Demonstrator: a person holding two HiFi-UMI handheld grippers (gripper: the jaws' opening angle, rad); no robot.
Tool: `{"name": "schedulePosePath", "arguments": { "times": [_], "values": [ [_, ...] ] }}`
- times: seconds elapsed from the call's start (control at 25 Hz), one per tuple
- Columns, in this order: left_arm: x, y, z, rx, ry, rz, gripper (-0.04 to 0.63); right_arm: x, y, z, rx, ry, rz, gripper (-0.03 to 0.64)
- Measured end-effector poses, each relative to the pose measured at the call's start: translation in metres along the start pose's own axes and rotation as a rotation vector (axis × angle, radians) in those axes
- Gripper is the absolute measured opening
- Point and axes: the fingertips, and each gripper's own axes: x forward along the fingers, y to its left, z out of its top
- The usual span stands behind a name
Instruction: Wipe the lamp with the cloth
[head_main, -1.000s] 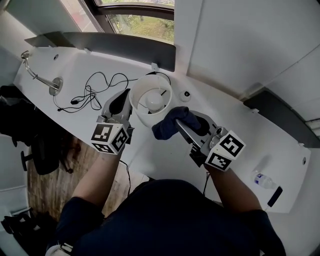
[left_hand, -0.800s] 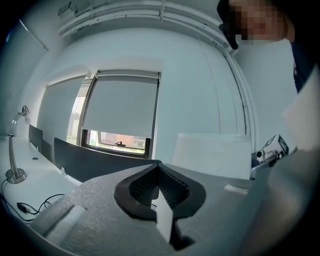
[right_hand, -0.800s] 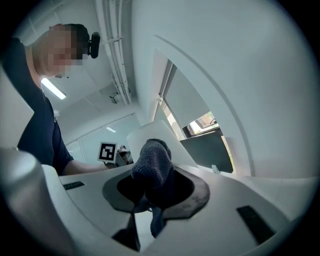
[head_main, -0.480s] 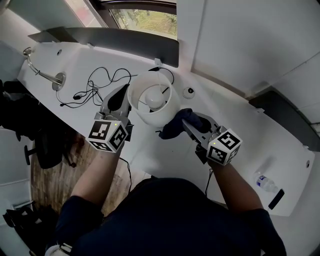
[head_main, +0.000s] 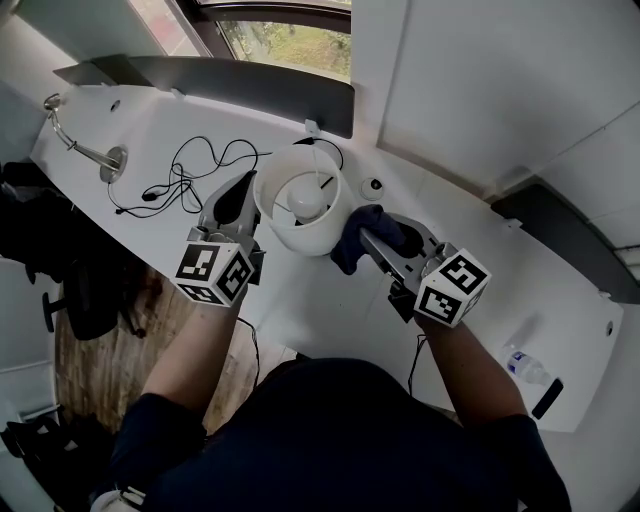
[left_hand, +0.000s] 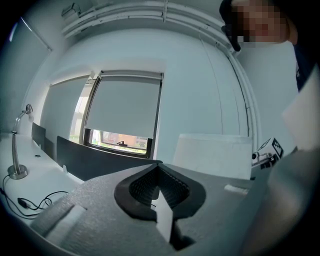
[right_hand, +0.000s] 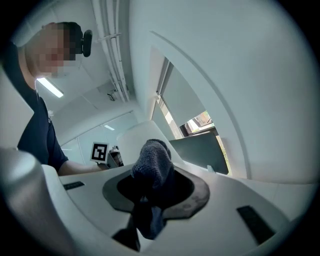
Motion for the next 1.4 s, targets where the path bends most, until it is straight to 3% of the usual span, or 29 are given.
{"name": "schedulePosePath", "arguments": {
  "times": [0.32, 0.68, 1.0, 1.4],
  "values": [
    [-0.006, -0.003, 0.000, -0.016, -0.009, -0.011, 0.006, 0.003, 0.035, 0.056, -0.067, -0.071, 0.055, 0.107],
    [-0.004, -0.004, 0.000, -0.006, 0.003, -0.023, 0.006, 0.002, 0.022, 0.093, -0.068, -0.151, 0.045, 0.107],
    [0.000, -0.003, 0.000, -0.001, 0.013, -0.015, 0.006, 0.010, 0.011, 0.078, -0.085, -0.152, 0.052, 0.107],
    [0.007, 0.004, -0.007, -0.014, 0.030, 0.002, 0.006, 0.017, -0.048, 0.010, -0.005, -0.031, -0.045, 0.107]
  ]
}}
